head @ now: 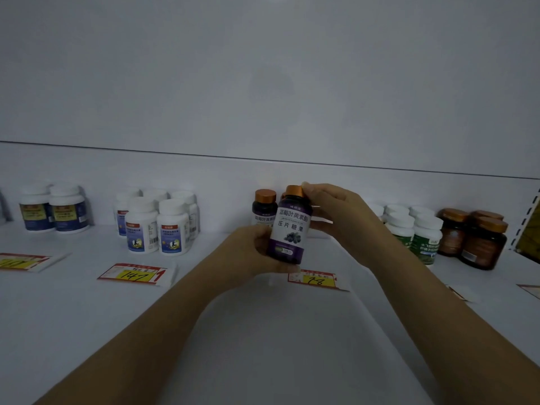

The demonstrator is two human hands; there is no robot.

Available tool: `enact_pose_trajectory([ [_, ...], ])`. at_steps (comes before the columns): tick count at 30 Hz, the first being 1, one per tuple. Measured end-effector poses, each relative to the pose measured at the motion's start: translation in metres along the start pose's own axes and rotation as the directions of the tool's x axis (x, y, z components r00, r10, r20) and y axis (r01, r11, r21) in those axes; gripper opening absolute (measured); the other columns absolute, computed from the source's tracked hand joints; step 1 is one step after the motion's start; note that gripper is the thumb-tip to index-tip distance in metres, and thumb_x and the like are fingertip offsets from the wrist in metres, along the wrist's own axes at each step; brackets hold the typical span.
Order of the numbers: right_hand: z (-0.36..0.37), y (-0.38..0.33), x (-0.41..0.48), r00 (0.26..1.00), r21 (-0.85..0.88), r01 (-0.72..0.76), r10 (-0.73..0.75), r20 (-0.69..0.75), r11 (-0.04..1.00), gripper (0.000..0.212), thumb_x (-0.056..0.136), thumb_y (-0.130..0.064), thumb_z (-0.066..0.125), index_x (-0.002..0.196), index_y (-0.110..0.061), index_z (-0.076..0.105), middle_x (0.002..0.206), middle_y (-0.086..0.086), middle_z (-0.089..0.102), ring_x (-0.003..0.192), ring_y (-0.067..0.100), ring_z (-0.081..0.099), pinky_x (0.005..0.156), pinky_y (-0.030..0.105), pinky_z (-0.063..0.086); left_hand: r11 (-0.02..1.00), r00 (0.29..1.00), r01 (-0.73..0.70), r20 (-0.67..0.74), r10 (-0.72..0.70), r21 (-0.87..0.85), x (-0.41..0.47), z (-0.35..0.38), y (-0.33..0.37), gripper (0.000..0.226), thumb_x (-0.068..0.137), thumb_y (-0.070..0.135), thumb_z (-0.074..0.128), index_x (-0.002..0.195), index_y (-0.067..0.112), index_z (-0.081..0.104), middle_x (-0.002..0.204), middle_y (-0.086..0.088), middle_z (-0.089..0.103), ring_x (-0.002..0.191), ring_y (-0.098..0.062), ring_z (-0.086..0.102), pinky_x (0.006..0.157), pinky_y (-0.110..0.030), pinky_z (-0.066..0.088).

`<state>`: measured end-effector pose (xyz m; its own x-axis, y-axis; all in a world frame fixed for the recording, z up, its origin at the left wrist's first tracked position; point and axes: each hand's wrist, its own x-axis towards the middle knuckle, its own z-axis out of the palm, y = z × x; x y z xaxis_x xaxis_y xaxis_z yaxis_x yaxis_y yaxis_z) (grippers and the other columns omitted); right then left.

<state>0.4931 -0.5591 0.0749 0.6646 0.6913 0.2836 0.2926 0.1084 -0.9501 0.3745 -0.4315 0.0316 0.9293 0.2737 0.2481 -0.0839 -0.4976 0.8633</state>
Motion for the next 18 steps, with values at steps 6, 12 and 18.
enact_pose_trajectory([
  [6,0.003,-0.002,0.000,0.998,0.055,0.011,-0.007,-0.069,0.998,0.033,0.079,-0.033,0.071,0.098,-0.009,0.060,0.094,0.010,0.071,0.090,0.024,0.068,0.082,0.036,0.058,1.000,0.999,0.005,0.033,-0.006,0.011,-0.002,0.005,0.008,0.046,0.069,0.017,0.081,0.103,0.033,0.056,0.103,0.009,0.069,0.095,-0.004,0.066,0.089,-0.024,0.053],
  [12,0.002,-0.005,0.001,0.999,0.269,0.050,-0.050,-0.008,0.962,0.021,0.091,-0.016,0.057,0.107,-0.003,0.064,0.113,0.014,0.067,0.109,0.029,0.062,0.092,0.040,0.052,0.991,0.993,0.059,0.112,-0.046,-0.123,-0.003,0.003,0.014,0.039,0.072,0.020,0.077,0.103,0.035,0.059,0.103,0.007,0.071,0.098,-0.007,0.065,0.086,-0.019,0.049],
  [18,0.005,-0.002,0.001,0.999,0.036,-0.042,0.043,-0.028,0.998,0.023,0.090,-0.034,0.058,0.108,-0.019,0.059,0.107,0.004,0.063,0.100,0.021,0.062,0.073,0.031,0.058,0.996,0.995,0.030,-0.101,-0.022,0.079,0.001,0.009,0.007,0.056,0.071,0.021,0.080,0.110,0.032,0.041,0.094,0.022,0.054,0.085,0.003,0.056,0.066,-0.007,0.047],
])
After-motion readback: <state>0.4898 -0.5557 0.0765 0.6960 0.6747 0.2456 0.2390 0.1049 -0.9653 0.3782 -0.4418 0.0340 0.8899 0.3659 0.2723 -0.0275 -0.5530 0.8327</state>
